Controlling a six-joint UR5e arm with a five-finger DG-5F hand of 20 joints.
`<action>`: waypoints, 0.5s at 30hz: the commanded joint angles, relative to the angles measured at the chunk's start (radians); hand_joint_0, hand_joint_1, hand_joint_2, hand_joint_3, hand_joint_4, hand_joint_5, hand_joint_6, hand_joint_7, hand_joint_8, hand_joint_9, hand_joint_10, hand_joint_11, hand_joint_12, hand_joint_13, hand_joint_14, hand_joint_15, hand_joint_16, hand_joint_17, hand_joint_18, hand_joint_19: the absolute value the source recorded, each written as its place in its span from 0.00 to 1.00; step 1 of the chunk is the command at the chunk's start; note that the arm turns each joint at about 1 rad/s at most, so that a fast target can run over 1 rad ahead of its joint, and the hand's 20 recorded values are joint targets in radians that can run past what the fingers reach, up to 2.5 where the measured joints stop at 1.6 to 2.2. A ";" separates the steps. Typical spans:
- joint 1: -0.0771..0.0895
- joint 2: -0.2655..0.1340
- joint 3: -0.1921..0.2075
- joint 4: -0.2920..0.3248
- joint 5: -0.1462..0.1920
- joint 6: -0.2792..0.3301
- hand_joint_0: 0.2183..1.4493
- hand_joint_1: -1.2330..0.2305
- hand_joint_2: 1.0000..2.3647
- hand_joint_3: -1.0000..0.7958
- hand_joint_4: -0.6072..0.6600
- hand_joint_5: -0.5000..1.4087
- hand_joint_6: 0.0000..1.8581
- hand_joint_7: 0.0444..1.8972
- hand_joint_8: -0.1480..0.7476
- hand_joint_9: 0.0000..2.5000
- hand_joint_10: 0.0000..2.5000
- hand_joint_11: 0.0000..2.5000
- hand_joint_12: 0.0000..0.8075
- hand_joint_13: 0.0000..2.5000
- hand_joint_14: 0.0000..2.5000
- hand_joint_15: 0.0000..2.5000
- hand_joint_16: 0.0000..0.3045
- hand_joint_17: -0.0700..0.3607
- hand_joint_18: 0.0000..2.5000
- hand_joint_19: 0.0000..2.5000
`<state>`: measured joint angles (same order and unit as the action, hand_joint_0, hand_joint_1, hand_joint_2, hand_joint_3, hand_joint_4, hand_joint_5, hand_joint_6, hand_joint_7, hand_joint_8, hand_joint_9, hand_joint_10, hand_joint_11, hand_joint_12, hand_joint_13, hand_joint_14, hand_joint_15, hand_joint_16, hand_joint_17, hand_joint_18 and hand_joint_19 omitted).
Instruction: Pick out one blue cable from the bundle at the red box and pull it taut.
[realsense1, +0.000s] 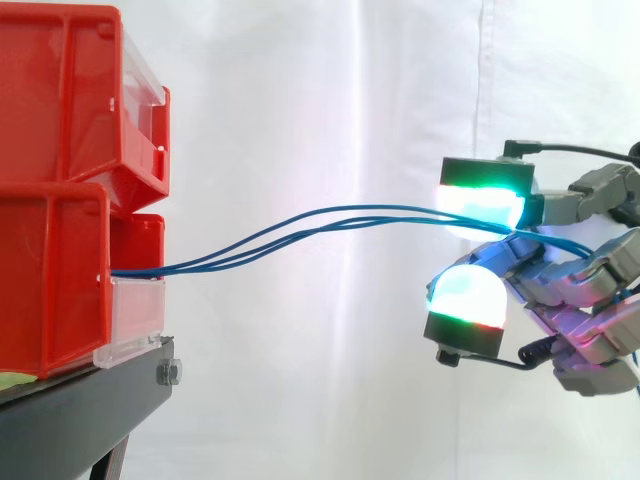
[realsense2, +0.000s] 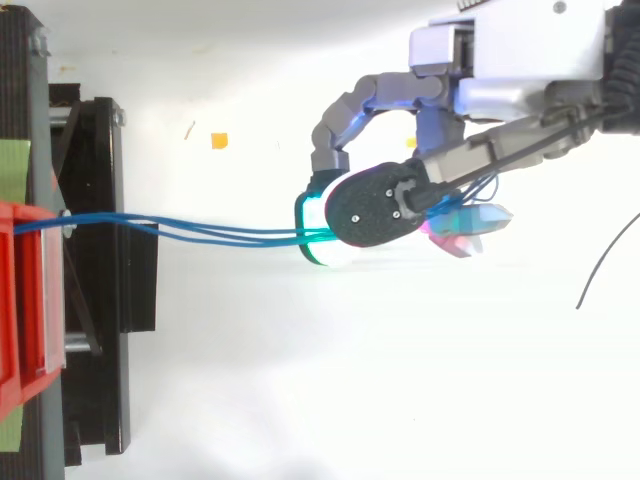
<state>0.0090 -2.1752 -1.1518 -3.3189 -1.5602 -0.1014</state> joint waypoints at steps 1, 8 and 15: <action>-0.004 0.015 0.000 -0.014 0.008 -0.012 0.32 0.52 0.00 0.28 0.56 0.19 0.44 0.44 0.48 0.66 0.01 0.65 0.51 0.56 0.01 0.47 0.19 0.46 0.43 0.40; 0.002 0.015 0.000 -0.028 0.037 -0.008 0.31 0.53 0.00 0.28 0.58 0.21 0.34 0.55 0.49 0.65 0.01 0.64 0.52 0.55 0.01 0.47 0.19 0.47 0.43 0.40; -0.003 0.032 0.000 -0.083 0.035 -0.021 0.30 0.55 0.00 0.28 0.59 0.22 0.27 0.67 0.49 0.63 0.01 0.57 0.53 0.55 0.01 0.48 0.19 0.47 0.43 0.40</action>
<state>0.0078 -2.1468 -1.1518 -3.3673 -1.5238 -0.1171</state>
